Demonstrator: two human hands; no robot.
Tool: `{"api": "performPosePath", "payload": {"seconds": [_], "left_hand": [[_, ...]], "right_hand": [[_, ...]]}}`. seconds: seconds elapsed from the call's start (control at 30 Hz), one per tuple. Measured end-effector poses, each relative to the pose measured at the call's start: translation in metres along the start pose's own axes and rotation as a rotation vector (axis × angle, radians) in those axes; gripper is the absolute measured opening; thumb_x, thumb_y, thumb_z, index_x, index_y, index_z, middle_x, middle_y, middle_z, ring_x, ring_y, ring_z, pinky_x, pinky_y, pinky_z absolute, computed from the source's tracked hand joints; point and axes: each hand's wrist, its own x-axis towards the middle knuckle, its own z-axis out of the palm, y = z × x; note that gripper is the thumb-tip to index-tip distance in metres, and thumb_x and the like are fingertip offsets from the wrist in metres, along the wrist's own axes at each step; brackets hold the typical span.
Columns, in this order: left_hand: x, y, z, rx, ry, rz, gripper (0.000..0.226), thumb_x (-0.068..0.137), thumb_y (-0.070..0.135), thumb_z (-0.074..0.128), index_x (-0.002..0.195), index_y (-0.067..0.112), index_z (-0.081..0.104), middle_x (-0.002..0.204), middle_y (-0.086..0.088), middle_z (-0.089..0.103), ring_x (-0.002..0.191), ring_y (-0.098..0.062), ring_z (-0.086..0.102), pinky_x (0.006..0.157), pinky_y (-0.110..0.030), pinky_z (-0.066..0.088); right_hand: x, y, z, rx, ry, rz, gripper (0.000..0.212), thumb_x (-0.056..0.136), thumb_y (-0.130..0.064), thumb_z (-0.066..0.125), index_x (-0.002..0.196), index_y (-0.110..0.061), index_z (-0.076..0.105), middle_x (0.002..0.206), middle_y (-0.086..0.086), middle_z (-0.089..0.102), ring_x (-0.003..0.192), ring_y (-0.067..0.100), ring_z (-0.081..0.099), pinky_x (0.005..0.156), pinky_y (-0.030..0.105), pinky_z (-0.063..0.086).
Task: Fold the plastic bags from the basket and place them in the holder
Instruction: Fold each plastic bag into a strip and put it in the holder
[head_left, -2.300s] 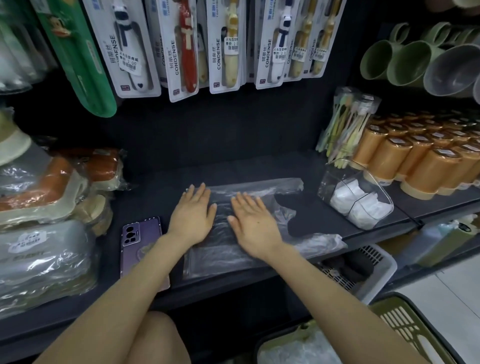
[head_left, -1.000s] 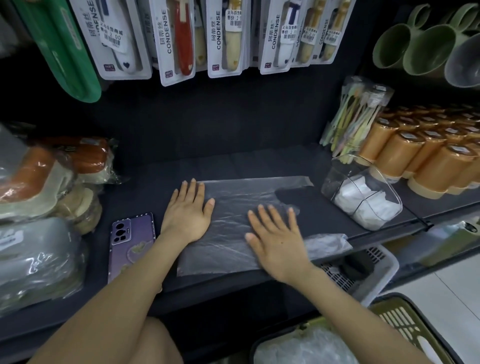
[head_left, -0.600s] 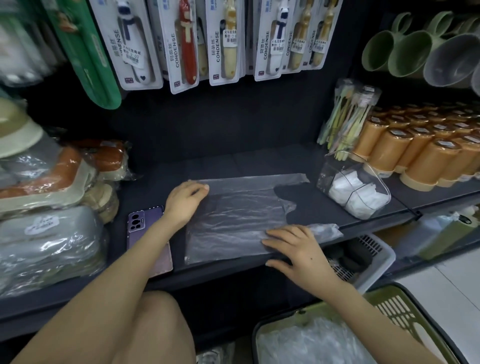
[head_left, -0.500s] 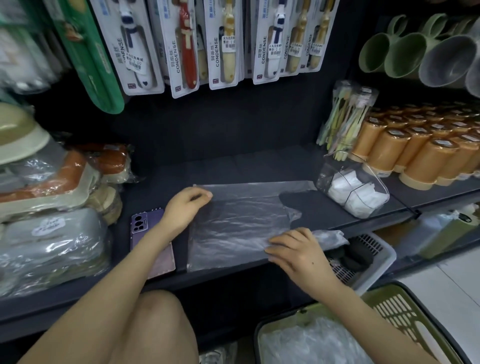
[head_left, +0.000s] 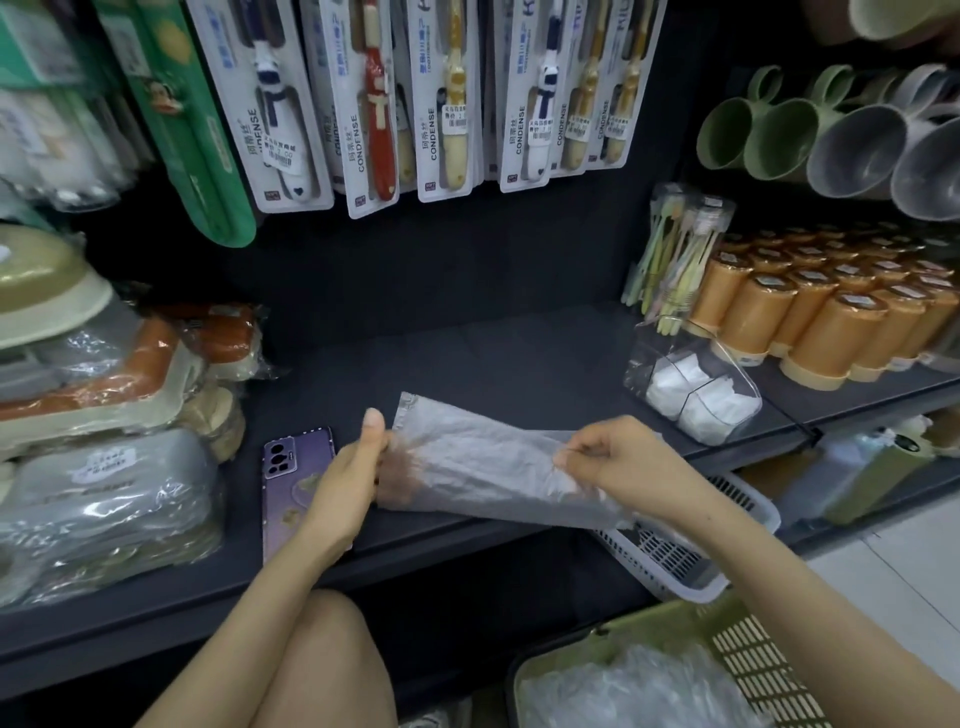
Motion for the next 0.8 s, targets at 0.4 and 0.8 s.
{"api": "performPosePath", "payload": {"seconds": [0.4,0.8], "left_hand": [[0.016,-0.012,0.009,0.626,0.225,0.171,0.038,0.092,0.019,0.058,0.126,0.012,0.042,0.088,-0.011,0.067,0.077,-0.028,0.062,0.065,-0.036,0.043],[0.019,-0.016,0.024,1.134,-0.027,0.517,0.079,0.085,0.050,0.008,0.133,0.009,0.056,0.147,-0.011,0.046,0.136,-0.031,0.041,0.113,-0.037,0.030]], "right_hand": [[0.098,0.022,0.033,-0.209,-0.256,0.061,0.033,0.090,-0.026,0.062,0.064,-0.005,0.057,0.062,0.004,0.048,0.061,0.016,0.043,0.063,0.030,0.035],[0.105,0.025,0.040,-0.175,-0.258,0.123,0.030,0.088,-0.026,0.061,0.061,-0.014,0.056,0.057,-0.001,0.051,0.061,0.015,0.047,0.062,0.030,0.036]]}}
